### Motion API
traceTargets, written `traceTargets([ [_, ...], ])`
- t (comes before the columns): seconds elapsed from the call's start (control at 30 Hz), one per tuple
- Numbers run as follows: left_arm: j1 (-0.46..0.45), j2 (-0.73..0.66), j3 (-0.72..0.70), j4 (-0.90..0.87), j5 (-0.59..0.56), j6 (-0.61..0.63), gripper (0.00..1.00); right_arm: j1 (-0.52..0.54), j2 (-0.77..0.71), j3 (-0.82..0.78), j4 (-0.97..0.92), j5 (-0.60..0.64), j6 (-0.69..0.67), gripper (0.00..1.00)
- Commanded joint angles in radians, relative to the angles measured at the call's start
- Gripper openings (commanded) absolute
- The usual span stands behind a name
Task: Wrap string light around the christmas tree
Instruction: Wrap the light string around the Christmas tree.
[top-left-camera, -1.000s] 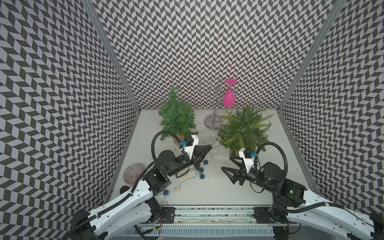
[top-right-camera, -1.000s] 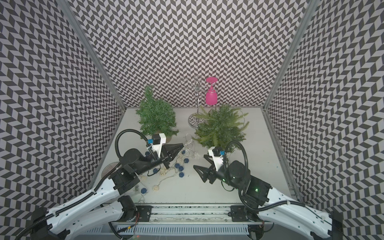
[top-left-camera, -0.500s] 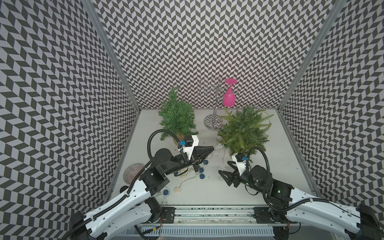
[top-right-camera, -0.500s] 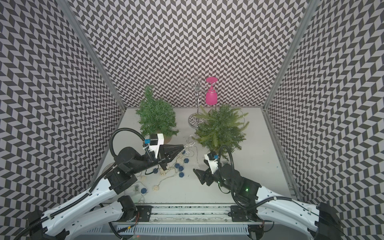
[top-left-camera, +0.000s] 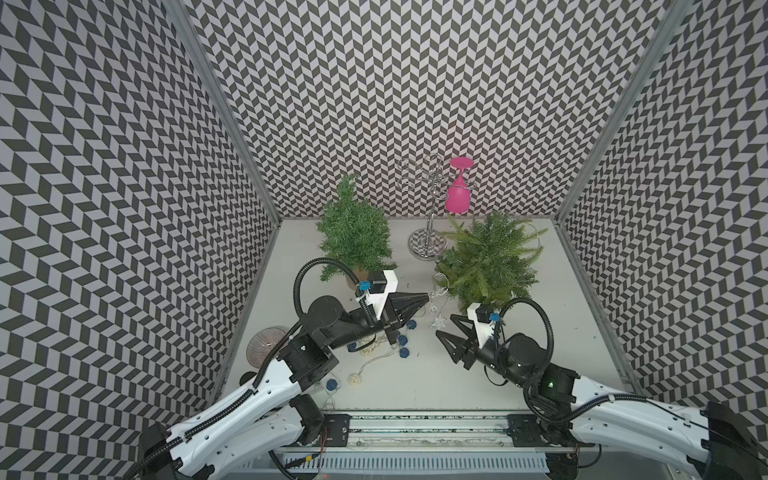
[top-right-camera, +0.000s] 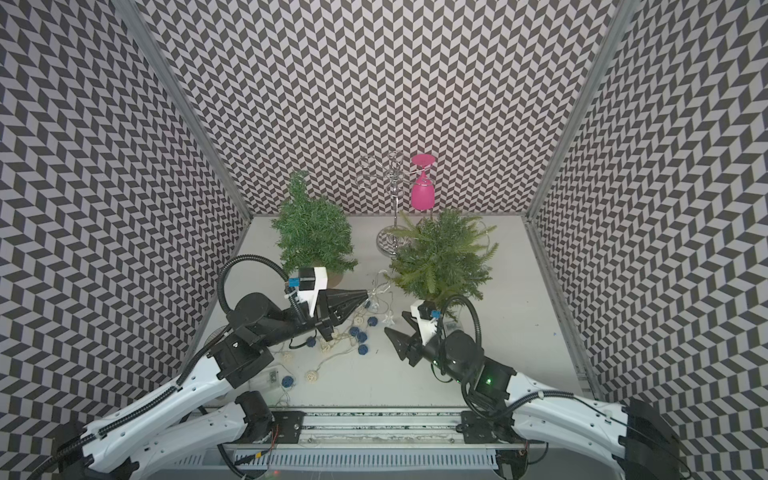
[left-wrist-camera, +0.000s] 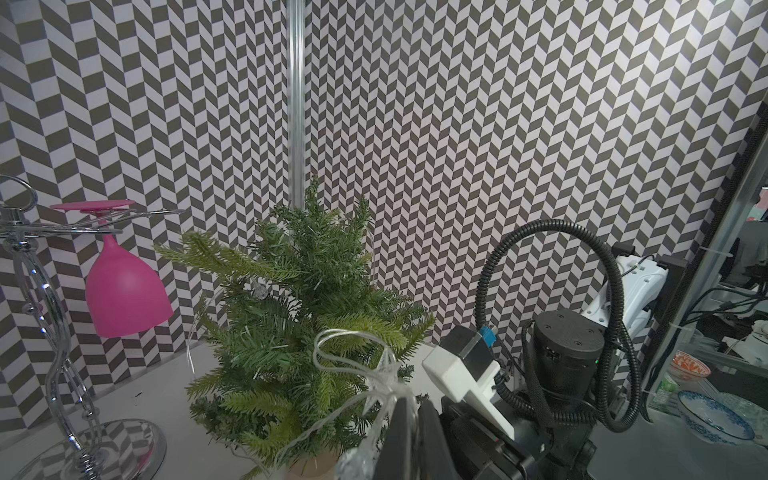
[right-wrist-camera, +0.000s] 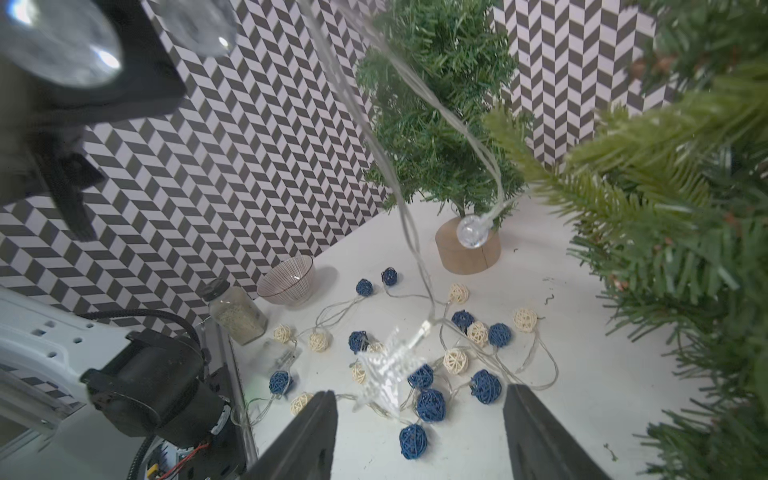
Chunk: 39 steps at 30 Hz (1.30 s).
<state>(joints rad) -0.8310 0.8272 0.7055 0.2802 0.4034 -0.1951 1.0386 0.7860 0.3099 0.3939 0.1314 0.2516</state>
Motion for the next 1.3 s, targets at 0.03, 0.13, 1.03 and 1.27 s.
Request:
traceTargets([
  [0.03,0.000,-0.001,0.036,0.017,0.038,0.003,0.00,0.005,0.049,0.026,0.086,0.023,-0.028,0.70],
  [0.13,0.001,-0.011,0.028,0.022,0.040,0.002,0.00,0.005,0.088,0.035,0.091,0.029,-0.039,0.59],
  [1.03,-0.002,0.114,0.035,0.050,0.052,0.049,0.00,0.005,-0.267,-0.035,-0.148,0.046,0.063,0.07],
  [1.27,-0.029,0.180,0.081,0.051,0.078,0.107,0.00,0.006,-0.517,0.062,-0.457,0.101,0.178,0.07],
])
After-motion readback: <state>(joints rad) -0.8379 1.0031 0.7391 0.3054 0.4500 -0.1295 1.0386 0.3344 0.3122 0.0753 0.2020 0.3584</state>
